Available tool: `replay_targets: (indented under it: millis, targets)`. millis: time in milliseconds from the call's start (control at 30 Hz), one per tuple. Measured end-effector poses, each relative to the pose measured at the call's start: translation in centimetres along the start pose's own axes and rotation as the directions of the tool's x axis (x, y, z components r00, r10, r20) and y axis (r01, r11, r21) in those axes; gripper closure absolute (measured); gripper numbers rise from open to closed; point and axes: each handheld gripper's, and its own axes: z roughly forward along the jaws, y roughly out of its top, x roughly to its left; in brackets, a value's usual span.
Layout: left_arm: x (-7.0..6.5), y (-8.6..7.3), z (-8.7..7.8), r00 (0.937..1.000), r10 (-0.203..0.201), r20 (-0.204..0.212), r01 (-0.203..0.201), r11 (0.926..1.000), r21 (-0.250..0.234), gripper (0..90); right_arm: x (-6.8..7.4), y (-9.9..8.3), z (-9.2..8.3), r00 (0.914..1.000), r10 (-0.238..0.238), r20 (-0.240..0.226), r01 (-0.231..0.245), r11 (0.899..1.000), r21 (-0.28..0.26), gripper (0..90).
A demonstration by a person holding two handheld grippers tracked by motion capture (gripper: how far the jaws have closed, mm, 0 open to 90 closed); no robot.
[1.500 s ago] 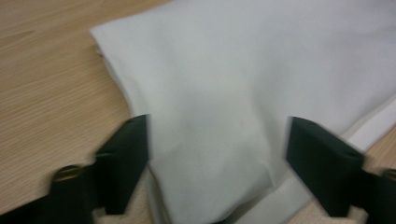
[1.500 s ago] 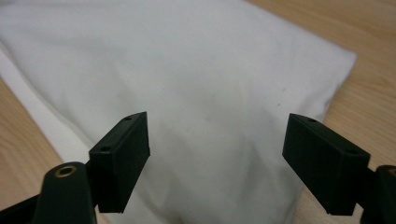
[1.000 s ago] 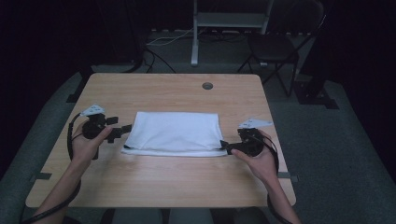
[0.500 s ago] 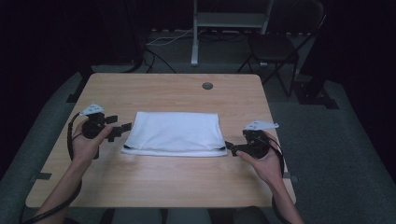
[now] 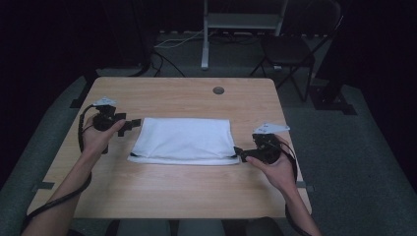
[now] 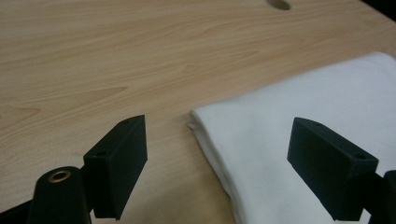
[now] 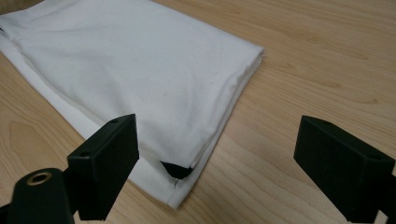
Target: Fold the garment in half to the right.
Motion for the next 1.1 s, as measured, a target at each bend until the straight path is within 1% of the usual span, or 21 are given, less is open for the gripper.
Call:
replay_targets:
  millis: [67,133,167,233,267,367,400,433,467,500,533,600,633,700,733,800,867,900,1000,1100]
  targets:
    - [0.5,0.4,1.1,0.9995,-0.026,0.02,0.025,0.9993,0.029,19.7,0.0,0.1,0.0,1.0,-0.004,0.0,0.004,1.0,0.0,13.1]
    - [0.8,0.6,2.1,0.9991,-0.04,0.011,0.04,0.9984,0.04,19.7,0.1,0.3,0.0,1.0,-0.003,-0.003,0.003,1.0,0.001,13.1]
    - [0.9,0.7,2.5,0.9985,-0.051,0.018,0.05,0.9976,0.047,19.7,0.1,0.3,0.0,1.0,-0.009,-0.003,0.009,1.0,0.002,13.1]
    - [0.9,0.7,3.3,0.9985,-0.052,0.02,0.05,0.9966,0.065,19.8,0.1,0.4,-0.1,0.9999,-0.013,-0.005,0.013,1.0,0.003,13.1]
    - [0.9,0.7,3.7,0.9989,-0.043,0.018,0.042,0.9957,0.082,20.0,0.1,0.5,-0.2,0.9998,-0.017,-0.005,0.017,1.0,0.003,13.1]
    - [1.0,0.6,4.9,0.9991,-0.043,0.004,0.042,0.9919,0.12,20.2,0.1,0.6,-0.2,0.9997,-0.022,-0.009,0.022,1.0,0.004,13.1]
    - [1.1,0.5,5.1,0.999,-0.045,0.009,0.044,0.9919,0.12,23.4,0.2,0.6,-0.1,0.9998,-0.02,-0.008,0.02,1.0,0.005,13.1]
    - [1.0,0.5,5.3,0.9986,-0.052,0.009,0.051,0.9917,0.118,29.1,0.3,0.6,-0.1,0.9998,-0.02,-0.008,0.02,1.0,0.006,13.1]
    - [0.9,0.5,5.5,0.9988,-0.048,0.01,0.046,0.9916,0.121,29.6,0.3,0.5,-0.1,0.9997,-0.022,-0.009,0.022,1.0,0.006,13.1]
    - [0.8,0.5,5.7,0.9993,-0.036,0.009,0.034,0.9917,0.124,29.8,0.4,0.5,0.0,0.9997,-0.023,-0.011,0.023,1.0,0.007,13.1]
    - [0.6,0.4,5.8,0.9996,-0.028,0.006,0.027,0.9926,0.119,32.8,0.5,0.4,0.0,0.9996,-0.025,-0.013,0.025,1.0,0.008,13.1]
    - [0.5,0.5,5.9,0.9994,-0.033,0.006,0.032,0.9927,0.116,36.6,0.6,0.3,0.1,0.9995,-0.029,-0.016,0.029,0.999,0.016,13.1]
    - [0.4,0.5,6.0,0.9995,-0.031,0.009,0.03,0.9929,0.115,43.3,0.6,0.3,0.2,0.9993,-0.036,-0.014,0.036,0.999,0.02,13.1]
    - [0.1,0.4,6.1,0.9998,-0.019,0.008,0.018,0.9947,0.102,49.5,0.6,0.3,0.3,0.9991,-0.04,-0.013,0.041,0.999,0.025,13.1]
    - [-0.1,0.3,6.1,0.9999,-0.005,0.013,0.004,0.9945,0.104,53.7,0.7,0.3,0.3,0.9991,-0.04,-0.015,0.04,0.999,0.022,13.1]
    - [-0.5,0.4,6.0,0.9993,0.037,0.008,-0.038,0.9914,0.125,60.3,0.8,0.4,0.4,0.999,-0.041,-0.017,0.041,0.999,0.022,13.1]
    - [-0.7,0.4,6.1,0.9985,0.055,0.006,-0.055,0.9896,0.133,67.3,1.0,0.5,0.5,0.9986,-0.049,-0.02,0.049,0.998,0.026,13.1]
    - [-0.8,0.3,6.1,0.9991,0.041,0.011,-0.043,0.991,0.127,70.4,1.1,0.6,0.6,0.9984,-0.053,-0.021,0.053,0.998,0.028,13.1]
    - [-0.9,0.2,6.2,0.9991,0.033,0.025,-0.036,0.9917,0.123,79.9,1.6,1.1,1.1,0.9969,-0.071,-0.034,0.072,0.997,0.028,13.1]
    - [-0.9,0.2,6.1,0.9991,0.0,0.042,-0.004,0.9956,0.094,83.5,2.6,1.9,1.8,0.9935,-0.099,-0.056,0.101,0.994,0.032,13.1]
